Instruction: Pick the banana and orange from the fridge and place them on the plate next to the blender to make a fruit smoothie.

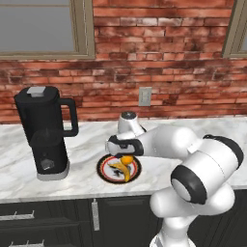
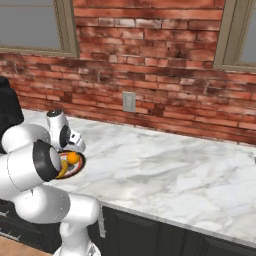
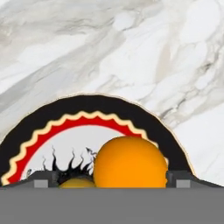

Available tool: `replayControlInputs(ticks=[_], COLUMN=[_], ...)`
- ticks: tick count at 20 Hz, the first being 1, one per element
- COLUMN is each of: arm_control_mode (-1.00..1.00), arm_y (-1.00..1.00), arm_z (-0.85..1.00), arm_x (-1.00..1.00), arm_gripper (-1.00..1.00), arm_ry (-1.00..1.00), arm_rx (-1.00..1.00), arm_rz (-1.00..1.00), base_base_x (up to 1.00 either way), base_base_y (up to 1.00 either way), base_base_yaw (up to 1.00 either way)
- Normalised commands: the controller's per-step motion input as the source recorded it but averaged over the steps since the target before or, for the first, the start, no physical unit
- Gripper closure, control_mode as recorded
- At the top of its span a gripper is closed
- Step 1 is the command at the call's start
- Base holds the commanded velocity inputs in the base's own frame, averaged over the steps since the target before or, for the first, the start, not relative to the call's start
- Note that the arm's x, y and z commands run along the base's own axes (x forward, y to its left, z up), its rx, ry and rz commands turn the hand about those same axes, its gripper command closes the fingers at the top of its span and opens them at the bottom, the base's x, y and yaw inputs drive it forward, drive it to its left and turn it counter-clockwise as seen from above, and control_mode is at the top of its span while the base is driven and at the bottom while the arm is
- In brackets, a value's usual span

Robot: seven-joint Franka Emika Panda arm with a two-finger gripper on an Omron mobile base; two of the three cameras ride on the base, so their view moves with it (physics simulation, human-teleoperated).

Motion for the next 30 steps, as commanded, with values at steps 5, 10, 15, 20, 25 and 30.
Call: replayControlInputs(ticks=[5, 10, 15, 20, 25, 30], arm_control_mode=[-1.0, -1.0, -1.0, -1.0, -1.0, -1.0], arm_y=[-0.06, -0.28, -0.49, -0.73, -0.82, -0.22], arm_z=[0.83, 1.0, 1.0, 1.0, 1.0, 0.35], arm_x=[-0.81, -1.0, -1.0, -1.0, -1.0, -0.34], arm_gripper=[-1.0, -1.0, -1.0, -1.0, -1.0, -1.0], arm_ry=[-0.28, -0.35, -0.31, -0.24, -0.23, -0.16], arm_rx=[0.0, 0.0, 0.01, 0.08, 0.11, 0.01], arm_rz=[0.0, 0.0, 0.03, 0.07, 0.01, -0.01], base_base_x=[0.0, 0.0, 0.0, 0.0, 0.0, 0.0], base_base_y=[0.0, 0.0, 0.0, 0.0, 0.0, 0.0], base_base_yaw=[0.0, 0.0, 0.0, 0.0, 0.0, 0.0])
